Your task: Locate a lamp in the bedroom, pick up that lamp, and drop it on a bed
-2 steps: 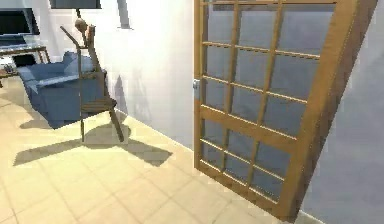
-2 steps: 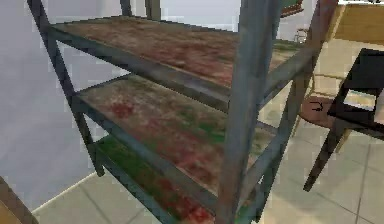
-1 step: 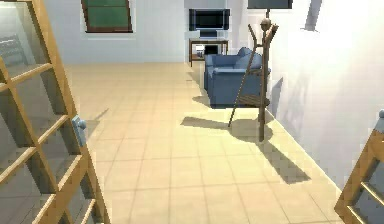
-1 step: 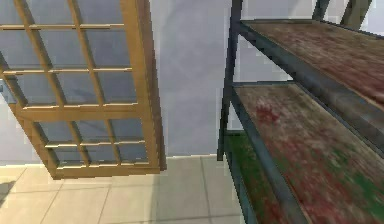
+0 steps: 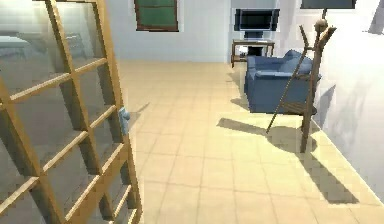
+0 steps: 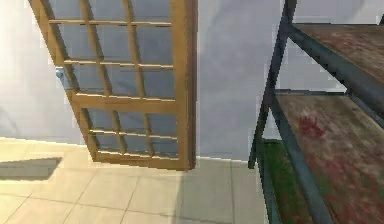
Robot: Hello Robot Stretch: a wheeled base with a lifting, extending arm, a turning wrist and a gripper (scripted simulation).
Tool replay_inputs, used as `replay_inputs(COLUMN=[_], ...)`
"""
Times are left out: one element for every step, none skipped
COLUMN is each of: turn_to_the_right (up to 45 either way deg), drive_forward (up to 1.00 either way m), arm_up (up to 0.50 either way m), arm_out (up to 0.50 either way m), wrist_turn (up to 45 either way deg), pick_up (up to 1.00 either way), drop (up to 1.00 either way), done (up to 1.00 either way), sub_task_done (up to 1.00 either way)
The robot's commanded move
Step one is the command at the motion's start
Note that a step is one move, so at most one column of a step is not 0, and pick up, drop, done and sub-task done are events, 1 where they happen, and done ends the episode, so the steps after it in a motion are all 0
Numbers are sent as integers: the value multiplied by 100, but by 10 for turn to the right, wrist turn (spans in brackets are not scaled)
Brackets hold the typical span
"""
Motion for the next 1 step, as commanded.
replay_inputs(turn_to_the_right=[0], drive_forward=[100], arm_up=[0], arm_out=[0], wrist_turn=[0], pick_up=[0], drop=[0], done=[0], sub_task_done=[0])
